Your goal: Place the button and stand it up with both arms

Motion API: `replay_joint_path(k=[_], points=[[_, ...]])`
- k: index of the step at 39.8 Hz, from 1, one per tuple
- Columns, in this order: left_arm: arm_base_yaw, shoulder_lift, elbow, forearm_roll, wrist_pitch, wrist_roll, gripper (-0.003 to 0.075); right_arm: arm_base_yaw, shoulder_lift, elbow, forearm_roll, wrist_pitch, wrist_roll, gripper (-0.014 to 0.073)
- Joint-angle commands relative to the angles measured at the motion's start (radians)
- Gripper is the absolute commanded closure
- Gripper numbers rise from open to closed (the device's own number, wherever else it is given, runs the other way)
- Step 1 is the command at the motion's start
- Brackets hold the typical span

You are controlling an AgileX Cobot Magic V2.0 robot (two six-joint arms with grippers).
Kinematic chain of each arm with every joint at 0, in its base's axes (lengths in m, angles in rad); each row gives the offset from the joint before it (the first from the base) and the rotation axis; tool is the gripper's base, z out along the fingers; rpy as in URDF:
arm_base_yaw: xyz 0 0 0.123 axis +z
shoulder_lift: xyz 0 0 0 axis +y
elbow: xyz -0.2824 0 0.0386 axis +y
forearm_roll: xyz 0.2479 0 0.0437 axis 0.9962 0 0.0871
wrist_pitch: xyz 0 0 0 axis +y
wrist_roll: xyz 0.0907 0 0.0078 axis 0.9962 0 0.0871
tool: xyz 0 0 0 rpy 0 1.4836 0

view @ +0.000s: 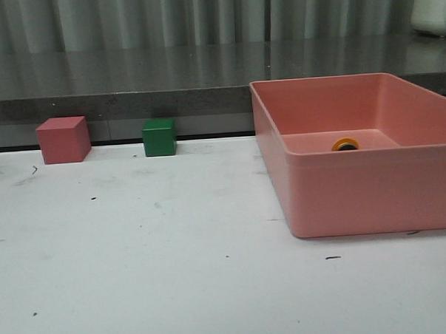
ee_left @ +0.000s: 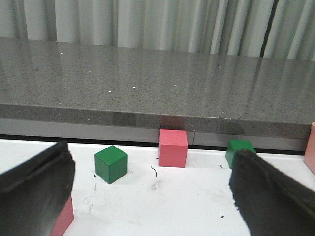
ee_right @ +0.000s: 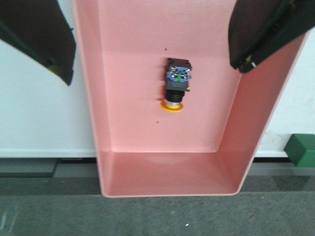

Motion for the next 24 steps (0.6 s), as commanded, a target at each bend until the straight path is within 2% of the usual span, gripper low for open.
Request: replay_joint_path(k=[1,5,9,24], points=[[-0.007,0.013,-0.04,-0.002,-0.078,0.001,0.0101,0.063,0.112,-0.119,0.015,-0.04,-0.011,-0.0051],[-0.007,0.013,-0.04,-0.002,-0.078,0.001,0.0101,0.097,0.236,-0.229,0.015,0.043,-0.009,-0.0051],[-0.007,0.013,-0.04,-0.002,-0.078,0.001,0.0101,0.099,0.36,-0.34,0.017,0.162,0.02,-0.0051],[-0.007,0.013,-0.04,-0.002,-0.078,0.001,0.0101,0.099,0.774,-0.707,0.016,0.435,0.088,-0.0051]])
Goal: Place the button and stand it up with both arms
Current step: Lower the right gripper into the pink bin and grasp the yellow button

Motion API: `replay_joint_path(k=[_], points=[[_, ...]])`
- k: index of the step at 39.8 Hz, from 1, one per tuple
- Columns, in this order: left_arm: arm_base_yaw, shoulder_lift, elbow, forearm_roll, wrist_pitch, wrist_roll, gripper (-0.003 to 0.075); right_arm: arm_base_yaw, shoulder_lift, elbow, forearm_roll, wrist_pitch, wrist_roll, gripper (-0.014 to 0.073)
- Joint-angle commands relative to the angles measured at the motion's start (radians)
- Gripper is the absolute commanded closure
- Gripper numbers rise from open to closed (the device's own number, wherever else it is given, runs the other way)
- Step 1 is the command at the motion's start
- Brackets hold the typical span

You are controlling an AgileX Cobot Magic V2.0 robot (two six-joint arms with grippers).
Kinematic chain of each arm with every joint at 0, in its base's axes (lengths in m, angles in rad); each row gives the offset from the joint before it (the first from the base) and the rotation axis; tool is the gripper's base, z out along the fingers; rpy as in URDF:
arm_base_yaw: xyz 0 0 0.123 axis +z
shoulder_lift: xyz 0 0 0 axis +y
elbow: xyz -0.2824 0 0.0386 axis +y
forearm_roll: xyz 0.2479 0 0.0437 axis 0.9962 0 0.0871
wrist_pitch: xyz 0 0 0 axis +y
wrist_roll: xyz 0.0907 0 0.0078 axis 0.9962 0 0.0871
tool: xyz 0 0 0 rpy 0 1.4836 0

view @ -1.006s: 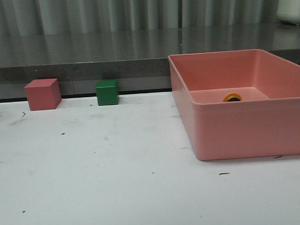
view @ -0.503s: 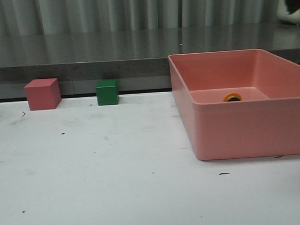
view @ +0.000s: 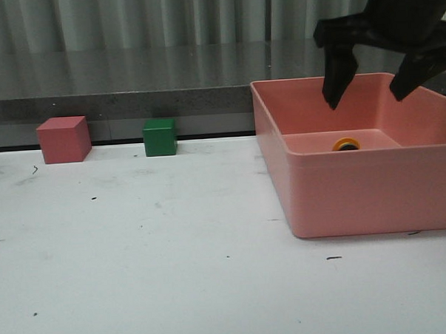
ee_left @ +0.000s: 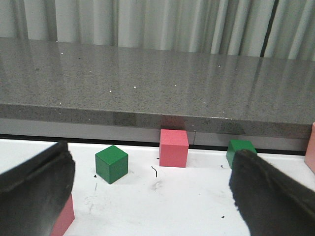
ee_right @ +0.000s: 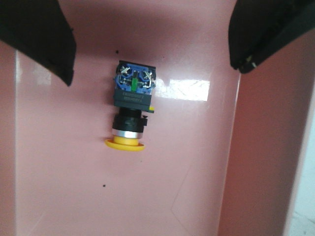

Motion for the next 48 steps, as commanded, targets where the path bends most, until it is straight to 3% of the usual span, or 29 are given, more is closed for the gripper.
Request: replay_joint_path(k=[1,7,22,25,30,33,48], points=[[-0.007,0.013,-0.04,-0.002,-0.078,0.001,0.0101,0.001,0.054,-0.108,-0.001,0.035,0.011,-0.0051],[-0.007,0.013,-0.04,-0.002,-0.078,0.001,0.0101,-0.015,0.166,-0.193,-0.002,0.106,0.062,-0.0051],[-0.007,0.013,-0.04,-0.002,-0.078,0.001,0.0101,-0.029,0.297,-0.248,-0.002,0.112,0.065,-0.0042],[-0.007,0.013,-0.04,-0.002,-0.078,0.001,0.0101,-0.029,0.299,-0.248,-0.002,0.113,0.065,0.0015],[-0.007,0.013,-0.04,-0.002,-0.078,0.001,0.0101,-0.029,0.297,-0.254,-0.002,0.113,0.065,0.0207],[-0.007,0.013,-0.04,-0.002,-0.078,0.001,0.0101,-0.029,0.292,-0.255,-0.002,0.114,0.065,0.0274],[-0.007,0.013,-0.04,-0.002,-0.078,0.001,0.0101,-0.029,0.242,-0.255,-0.002,0.115,0.065,0.0288]])
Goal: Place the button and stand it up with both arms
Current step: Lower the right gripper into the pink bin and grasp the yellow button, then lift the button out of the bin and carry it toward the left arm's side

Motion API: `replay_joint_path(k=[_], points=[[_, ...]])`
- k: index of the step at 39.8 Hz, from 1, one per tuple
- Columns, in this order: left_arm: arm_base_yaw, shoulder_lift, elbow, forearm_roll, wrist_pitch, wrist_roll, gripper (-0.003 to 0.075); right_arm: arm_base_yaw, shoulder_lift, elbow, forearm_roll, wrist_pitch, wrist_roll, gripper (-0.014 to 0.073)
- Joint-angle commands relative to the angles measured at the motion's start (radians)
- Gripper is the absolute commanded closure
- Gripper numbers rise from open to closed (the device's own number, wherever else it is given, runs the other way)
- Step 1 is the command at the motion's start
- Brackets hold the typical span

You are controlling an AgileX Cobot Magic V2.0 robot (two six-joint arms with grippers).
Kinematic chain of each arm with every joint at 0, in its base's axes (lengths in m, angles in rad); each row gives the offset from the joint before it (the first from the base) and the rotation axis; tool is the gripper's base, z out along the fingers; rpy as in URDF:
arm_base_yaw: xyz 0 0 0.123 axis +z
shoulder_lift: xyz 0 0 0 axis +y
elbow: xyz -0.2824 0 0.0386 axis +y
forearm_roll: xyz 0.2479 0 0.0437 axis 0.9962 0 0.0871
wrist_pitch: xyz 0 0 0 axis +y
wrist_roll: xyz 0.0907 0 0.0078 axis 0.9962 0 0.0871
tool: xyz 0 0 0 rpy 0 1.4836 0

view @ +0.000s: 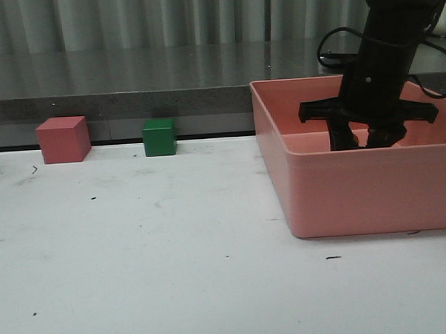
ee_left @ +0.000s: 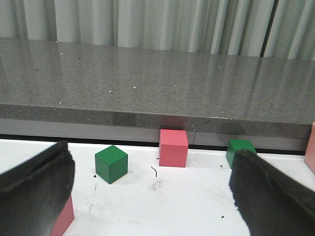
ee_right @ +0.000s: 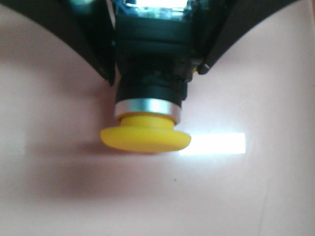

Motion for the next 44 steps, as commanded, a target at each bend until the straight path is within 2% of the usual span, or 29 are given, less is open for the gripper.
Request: replay_joint_path(k=[1,14,25,37,44], points=[[-0.007,0.013,-0.04,-0.002,-0.078,0.001,0.0101,-0.005,-0.09,-0.031,-0.002,-0.02,-0.001,0.0288],[-0.007,0.013,-0.04,-0.002,-0.078,0.001,0.0101,0.03,-0.293,-0.031,-0.002,-0.023,-0.003,0.0288],[-0.007,0.013,-0.04,-0.002,-0.078,0.001,0.0101,0.222,-0.47,-0.031,-0.002,-0.025,-0.013,0.0288],[-0.007,0.013,-0.04,-0.002,-0.078,0.001,0.0101,0.531,-0.373,-0.044,0.038,-0.101,-0.002,0.0288],[-0.007,0.013,-0.04,-0.002,-0.078,0.001,0.0101,0.618,-0.22,-0.167,0.083,-0.078,0.018,0.0288]])
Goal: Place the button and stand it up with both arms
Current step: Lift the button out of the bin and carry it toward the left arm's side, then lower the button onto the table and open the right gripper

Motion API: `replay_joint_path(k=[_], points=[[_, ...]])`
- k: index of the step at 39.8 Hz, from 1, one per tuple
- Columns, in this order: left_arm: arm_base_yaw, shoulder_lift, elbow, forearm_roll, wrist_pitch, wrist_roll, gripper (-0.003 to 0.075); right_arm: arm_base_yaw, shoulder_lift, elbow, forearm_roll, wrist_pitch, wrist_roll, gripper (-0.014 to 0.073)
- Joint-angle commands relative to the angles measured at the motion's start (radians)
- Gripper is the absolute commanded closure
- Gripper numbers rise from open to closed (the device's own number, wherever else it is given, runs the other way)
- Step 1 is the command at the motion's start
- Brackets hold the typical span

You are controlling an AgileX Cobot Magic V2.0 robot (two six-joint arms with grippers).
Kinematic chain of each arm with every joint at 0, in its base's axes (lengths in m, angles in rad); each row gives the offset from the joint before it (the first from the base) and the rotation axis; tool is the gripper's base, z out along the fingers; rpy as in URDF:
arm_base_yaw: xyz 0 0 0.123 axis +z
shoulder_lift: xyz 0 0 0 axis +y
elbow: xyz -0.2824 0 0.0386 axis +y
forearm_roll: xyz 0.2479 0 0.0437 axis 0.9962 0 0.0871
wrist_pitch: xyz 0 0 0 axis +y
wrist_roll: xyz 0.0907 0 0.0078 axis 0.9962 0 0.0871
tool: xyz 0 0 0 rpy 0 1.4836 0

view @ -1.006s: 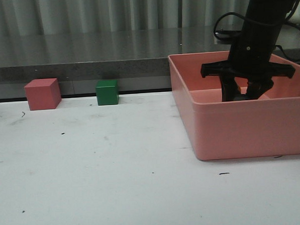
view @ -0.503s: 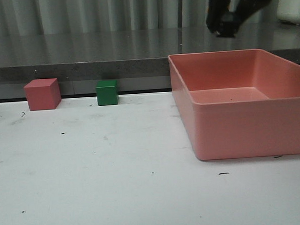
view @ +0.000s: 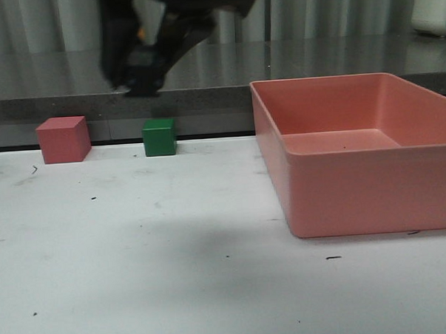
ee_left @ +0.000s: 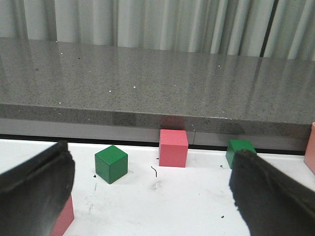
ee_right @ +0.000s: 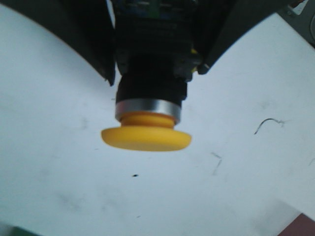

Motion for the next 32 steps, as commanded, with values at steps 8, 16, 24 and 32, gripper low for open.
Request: replay_joint_path(k=[8,16,24,32], points=[[-0.007,0.013,-0.038,-0.002,-0.078,0.001,0.0101,0.036,0.219,-0.311,0.012,0.058,0.144,0.0288],[-0.007,0.013,-0.038,-0.002,-0.078,0.001,0.0101,0.033,0.361,-0.437,-0.129,0.121,0.38,0.0288],[-0.007,0.013,-0.038,-0.002,-0.078,0.001,0.0101,0.033,0.42,-0.463,-0.163,0.112,0.494,0.0288],[-0.007,0.013,-0.038,-0.002,-0.078,0.001,0.0101,0.033,0.446,-0.463,-0.155,0.112,0.541,0.0288]])
